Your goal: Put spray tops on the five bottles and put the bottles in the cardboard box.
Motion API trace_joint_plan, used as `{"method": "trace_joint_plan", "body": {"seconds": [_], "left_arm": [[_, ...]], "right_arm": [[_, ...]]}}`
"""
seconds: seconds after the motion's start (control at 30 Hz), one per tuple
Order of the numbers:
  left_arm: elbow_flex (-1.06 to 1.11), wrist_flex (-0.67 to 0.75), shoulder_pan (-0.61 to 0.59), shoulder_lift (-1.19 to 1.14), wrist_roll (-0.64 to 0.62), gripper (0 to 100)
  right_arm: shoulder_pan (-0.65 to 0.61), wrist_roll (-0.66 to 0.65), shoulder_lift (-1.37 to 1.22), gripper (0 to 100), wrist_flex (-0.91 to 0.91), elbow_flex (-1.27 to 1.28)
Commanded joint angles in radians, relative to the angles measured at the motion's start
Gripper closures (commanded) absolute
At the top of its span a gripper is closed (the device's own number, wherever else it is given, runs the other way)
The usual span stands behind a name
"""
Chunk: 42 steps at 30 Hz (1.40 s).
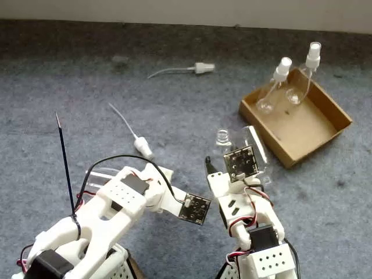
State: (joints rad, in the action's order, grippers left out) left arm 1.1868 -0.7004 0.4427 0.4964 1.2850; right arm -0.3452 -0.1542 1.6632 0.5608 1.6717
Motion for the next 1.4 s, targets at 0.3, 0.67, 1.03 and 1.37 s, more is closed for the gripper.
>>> {"method": "trace_joint_plan", "body": {"seconds": [0.3, 0.67, 1.03, 1.37], "left_arm": [[-0.142, -0.040, -0.013, 0.004, -0.011, 96], [-0.246, -0.035, -0.068, 0.001, -0.012, 96], [-0.005, 0.305, -0.018, -0.007, -0.029, 96], [0.114, 0.413, 0.015, -0.007, -0.216, 96]], "right_arm": [[0.013, 0.005, 0.015, 92.6, -0.033, 0.021], [0.013, 0.005, 0.015, 92.6, -0.033, 0.021], [0.013, 0.005, 0.015, 92.6, -0.033, 0.021], [0.013, 0.005, 0.015, 92.6, -0.033, 0.021]]}}
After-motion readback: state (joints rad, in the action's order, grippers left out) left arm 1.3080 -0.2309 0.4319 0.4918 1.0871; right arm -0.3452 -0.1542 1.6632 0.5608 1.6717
